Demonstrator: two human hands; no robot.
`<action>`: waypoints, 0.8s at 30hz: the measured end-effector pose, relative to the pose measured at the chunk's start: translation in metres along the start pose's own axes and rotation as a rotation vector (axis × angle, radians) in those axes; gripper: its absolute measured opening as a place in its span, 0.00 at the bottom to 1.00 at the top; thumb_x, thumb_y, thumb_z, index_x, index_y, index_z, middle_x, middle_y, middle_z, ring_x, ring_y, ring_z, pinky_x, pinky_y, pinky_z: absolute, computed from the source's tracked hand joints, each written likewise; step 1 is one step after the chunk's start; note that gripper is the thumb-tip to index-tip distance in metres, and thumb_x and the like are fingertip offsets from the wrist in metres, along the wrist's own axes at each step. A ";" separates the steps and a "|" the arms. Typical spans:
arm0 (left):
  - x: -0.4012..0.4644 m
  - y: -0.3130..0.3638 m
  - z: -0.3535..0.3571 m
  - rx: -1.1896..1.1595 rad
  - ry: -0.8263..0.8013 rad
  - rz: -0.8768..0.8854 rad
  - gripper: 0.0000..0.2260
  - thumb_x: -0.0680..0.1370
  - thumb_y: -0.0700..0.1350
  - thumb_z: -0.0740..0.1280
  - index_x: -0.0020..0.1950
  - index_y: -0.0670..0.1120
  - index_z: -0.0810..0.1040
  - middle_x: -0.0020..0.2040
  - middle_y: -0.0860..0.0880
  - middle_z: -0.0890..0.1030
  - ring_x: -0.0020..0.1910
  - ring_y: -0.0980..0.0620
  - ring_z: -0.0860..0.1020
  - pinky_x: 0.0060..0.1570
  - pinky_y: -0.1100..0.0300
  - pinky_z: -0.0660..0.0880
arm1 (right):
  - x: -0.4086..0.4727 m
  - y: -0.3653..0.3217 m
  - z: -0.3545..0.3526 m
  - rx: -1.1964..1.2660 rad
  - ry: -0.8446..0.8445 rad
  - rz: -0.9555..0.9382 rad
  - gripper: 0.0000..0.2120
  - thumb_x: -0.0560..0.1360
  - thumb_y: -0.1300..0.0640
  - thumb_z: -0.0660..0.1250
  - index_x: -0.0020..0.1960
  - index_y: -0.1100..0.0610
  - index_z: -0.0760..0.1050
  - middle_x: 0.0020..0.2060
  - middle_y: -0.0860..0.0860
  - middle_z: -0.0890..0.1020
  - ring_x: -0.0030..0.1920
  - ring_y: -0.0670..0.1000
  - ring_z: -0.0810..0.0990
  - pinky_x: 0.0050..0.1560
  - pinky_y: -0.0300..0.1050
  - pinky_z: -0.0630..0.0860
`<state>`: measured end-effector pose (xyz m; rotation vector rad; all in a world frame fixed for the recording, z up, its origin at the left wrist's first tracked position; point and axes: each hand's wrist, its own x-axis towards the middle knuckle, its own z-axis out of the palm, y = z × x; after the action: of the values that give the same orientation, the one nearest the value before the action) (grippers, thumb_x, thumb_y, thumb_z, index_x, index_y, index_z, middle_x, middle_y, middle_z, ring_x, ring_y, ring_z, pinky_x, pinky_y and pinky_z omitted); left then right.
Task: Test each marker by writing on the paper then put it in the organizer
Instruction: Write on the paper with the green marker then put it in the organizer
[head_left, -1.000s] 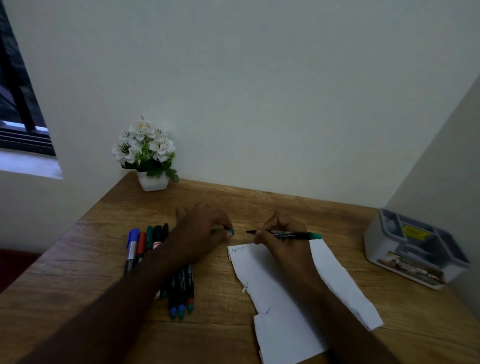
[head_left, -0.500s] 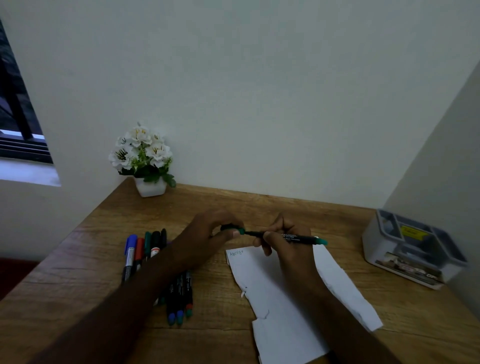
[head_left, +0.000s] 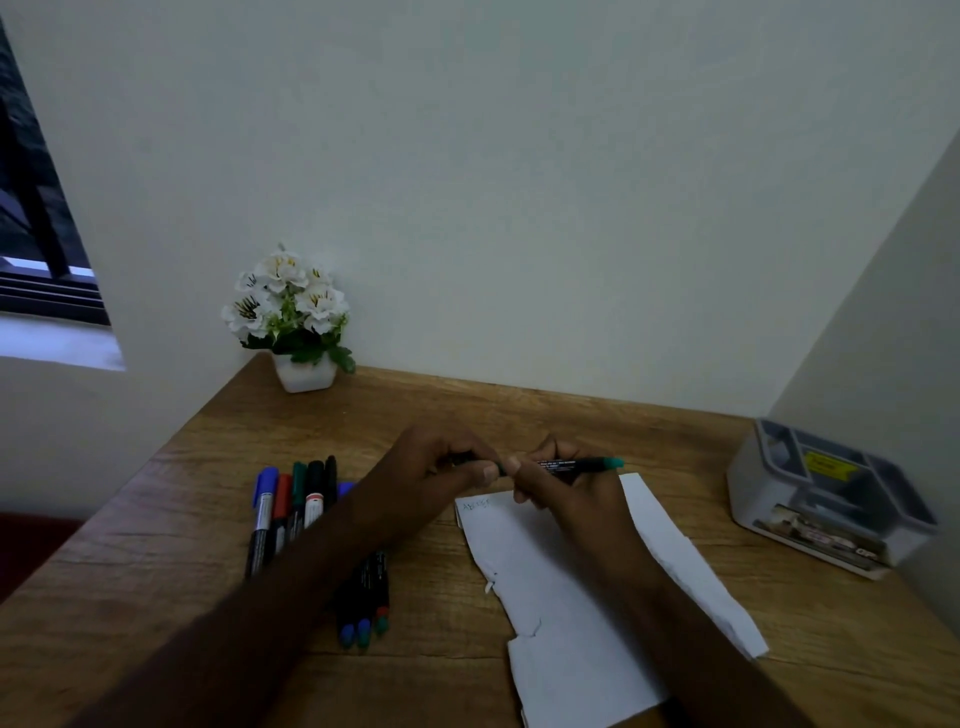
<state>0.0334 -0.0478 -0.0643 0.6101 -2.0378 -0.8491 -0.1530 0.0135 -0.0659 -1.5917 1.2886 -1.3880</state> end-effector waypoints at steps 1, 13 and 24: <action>-0.001 0.000 0.001 -0.034 0.009 -0.016 0.08 0.75 0.43 0.68 0.50 0.43 0.85 0.44 0.48 0.85 0.45 0.49 0.82 0.46 0.51 0.78 | 0.000 0.000 -0.001 0.006 -0.020 0.016 0.14 0.74 0.50 0.73 0.43 0.62 0.77 0.34 0.52 0.83 0.39 0.46 0.81 0.45 0.41 0.74; -0.001 0.016 0.016 -0.116 0.040 -0.071 0.06 0.76 0.35 0.69 0.46 0.43 0.85 0.37 0.47 0.85 0.34 0.51 0.81 0.34 0.58 0.78 | -0.007 -0.006 -0.013 0.103 -0.094 0.054 0.10 0.76 0.53 0.73 0.44 0.60 0.76 0.35 0.52 0.82 0.36 0.47 0.79 0.39 0.41 0.74; 0.030 0.054 0.052 -0.095 0.023 -0.221 0.02 0.73 0.43 0.73 0.42 0.46 0.84 0.39 0.50 0.85 0.38 0.59 0.82 0.38 0.69 0.74 | -0.024 -0.035 -0.074 0.027 0.274 -0.063 0.08 0.83 0.58 0.60 0.59 0.58 0.75 0.40 0.50 0.82 0.42 0.46 0.81 0.43 0.40 0.78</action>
<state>-0.0320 -0.0143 -0.0314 0.7980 -1.9214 -1.0559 -0.2150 0.0555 -0.0248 -1.4730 1.3778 -1.7019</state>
